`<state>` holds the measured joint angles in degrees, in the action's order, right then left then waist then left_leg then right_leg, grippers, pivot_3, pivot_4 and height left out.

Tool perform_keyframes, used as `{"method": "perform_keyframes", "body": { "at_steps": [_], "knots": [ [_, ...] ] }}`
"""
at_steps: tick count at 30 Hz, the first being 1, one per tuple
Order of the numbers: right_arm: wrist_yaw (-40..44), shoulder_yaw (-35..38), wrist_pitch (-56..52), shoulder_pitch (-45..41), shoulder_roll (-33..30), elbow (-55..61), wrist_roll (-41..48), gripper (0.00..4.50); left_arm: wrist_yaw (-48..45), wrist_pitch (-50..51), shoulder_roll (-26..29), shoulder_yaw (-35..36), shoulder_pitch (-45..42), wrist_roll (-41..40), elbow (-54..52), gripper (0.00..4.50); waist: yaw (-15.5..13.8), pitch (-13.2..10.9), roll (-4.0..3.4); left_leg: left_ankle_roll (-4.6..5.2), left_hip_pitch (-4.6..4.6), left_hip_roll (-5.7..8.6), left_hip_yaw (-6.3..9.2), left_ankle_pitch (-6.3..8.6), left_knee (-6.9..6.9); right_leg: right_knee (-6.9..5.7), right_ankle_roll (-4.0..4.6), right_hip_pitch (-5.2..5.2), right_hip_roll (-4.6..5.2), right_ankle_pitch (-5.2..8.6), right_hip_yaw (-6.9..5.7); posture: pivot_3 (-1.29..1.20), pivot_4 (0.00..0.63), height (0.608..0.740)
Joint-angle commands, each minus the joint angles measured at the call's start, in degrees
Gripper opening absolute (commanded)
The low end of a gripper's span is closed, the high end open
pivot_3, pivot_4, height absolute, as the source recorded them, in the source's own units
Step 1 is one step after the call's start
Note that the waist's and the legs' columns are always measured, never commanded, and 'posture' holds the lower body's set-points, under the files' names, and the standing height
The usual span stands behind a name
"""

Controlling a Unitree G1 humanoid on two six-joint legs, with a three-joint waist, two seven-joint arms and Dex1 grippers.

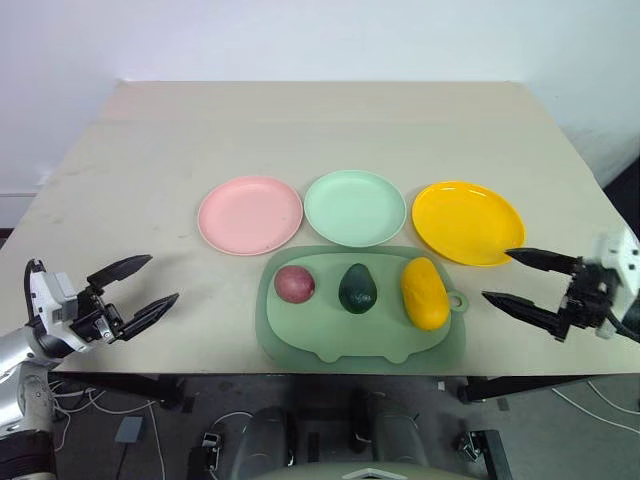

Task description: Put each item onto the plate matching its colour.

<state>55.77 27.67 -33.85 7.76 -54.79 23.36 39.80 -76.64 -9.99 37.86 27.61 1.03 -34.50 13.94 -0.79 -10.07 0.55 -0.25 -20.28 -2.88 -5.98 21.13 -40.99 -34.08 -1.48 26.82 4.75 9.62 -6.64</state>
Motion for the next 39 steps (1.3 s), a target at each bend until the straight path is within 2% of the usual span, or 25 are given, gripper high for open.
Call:
{"method": "perform_keyframes", "body": {
  "at_steps": [1,5,8,17,24,27,28,30,37,39],
  "knots": [
    [-7.05,-2.37,-9.7,-2.95,-0.53,6.43,4.59,4.5,0.47,-0.29,-0.57,-0.59,-0.17,-0.52,-1.96,4.46,0.02,0.0,0.0,0.0,-0.02,0.01,0.0,0.0,0.0,0.01,0.03,0.0,0.0,0.02,0.0,0.0,0.15,0.737],
    [-14.65,-6.71,-20.7,-7.97,-0.29,8.9,8.32,4.5,0.15,-1.09,-1.05,-1.3,-1.19,-0.34,-0.69,4.46,0.0,0.0,0.02,0.0,-0.04,0.02,0.0,0.0,-0.02,0.02,0.05,0.01,0.03,0.03,0.0,0.0,0.15,0.737],
    [-21.07,-9.86,-26.23,-11.63,3.42,9.53,10.47,4.5,0.34,-1.46,-1.58,-2.21,-2.06,-0.01,-0.16,4.46,0.06,0.01,0.05,0.01,-0.06,0.04,0.01,0.0,-0.01,0.03,0.05,0.02,0.01,0.03,-0.01,0.0,0.15,0.737],
    [-32.46,-17.95,-28.32,-14.1,9.98,9.77,2.95,4.5,1.34,-1.81,-2.7,-3.15,-2.3,0.08,-0.64,4.46,0.11,0.02,0.06,0.01,-0.08,0.06,-0.01,0.0,-0.01,0.02,-0.09,0.04,-0.02,-0.07,-0.01,0.0,0.15,0.737],
    [-36.08,-20.74,-28.78,-15.47,13.81,8.74,0.03,4.5,2.15,-2.3,-3.41,-3.34,-2.18,0.03,-0.7,4.46,0.09,0.04,0.09,0.01,-0.08,0.06,0.0,0.0,-0.01,0.02,-0.09,0.03,-0.02,-0.07,-0.01,0.0,0.15,0.737],
    [-36.22,-22.56,-27.63,-15.26,12.93,8.25,-3.04,3.92,2.22,-2.7,-3.59,-3.4,-2.19,0.17,-0.21,4.5,0.11,0.04,0.09,0.01,-0.09,0.05,-0.01,0.0,-0.01,0.03,-0.09,0.04,-0.02,-0.06,-0.02,0.0,0.15,0.737],
    [-35.83,-22.6,-27.16,-15.14,12.6,7.93,-3.7,3.6,2.28,-2.85,-3.6,-3.42,-2.2,0.24,-0.1,4.5,0.13,0.04,0.09,0.02,-0.08,0.05,-0.01,0.0,-0.01,0.03,-0.06,0.04,-0.02,-0.05,-0.02,0.0,0.15,0.737],
    [-34.3,-20.8,-27.36,-15.88,12.86,7.51,-2.3,3.18,2.45,-3.0,-3.58,-3.45,-2.33,0.32,0.1,4.5,0.11,0.04,0.09,0.02,-0.08,0.06,0.0,0.01,-0.01,0.02,-0.07,0.04,-0.02,-0.05,-0.02,0.0,0.15,0.737],
    [-33.31,-13.49,-28.53,-25.94,15.12,0.28,1.85,3.18,3.2,-3.21,-3.68,-3.95,-2.63,0.65,0.3,4.5,0.25,0.03,0.08,0.02,-0.09,0.04,0.0,0.01,0.0,0.03,-0.08,0.06,-0.05,-0.06,-0.02,0.0,0.15,0.737],
    [-34.66,-14.14,-27.18,-30.52,15.18,-6.36,-1.3,3.18,3.59,-3.21,-3.87,-4.25,-2.64,0.78,0.17,4.5,0.31,0.03,0.08,0.02,-0.09,0.04,-0.01,0.01,0.01,0.03,-0.09,0.06,-0.07,-0.07,-0.02,0.0,0.15,0.737]
  ]
}}
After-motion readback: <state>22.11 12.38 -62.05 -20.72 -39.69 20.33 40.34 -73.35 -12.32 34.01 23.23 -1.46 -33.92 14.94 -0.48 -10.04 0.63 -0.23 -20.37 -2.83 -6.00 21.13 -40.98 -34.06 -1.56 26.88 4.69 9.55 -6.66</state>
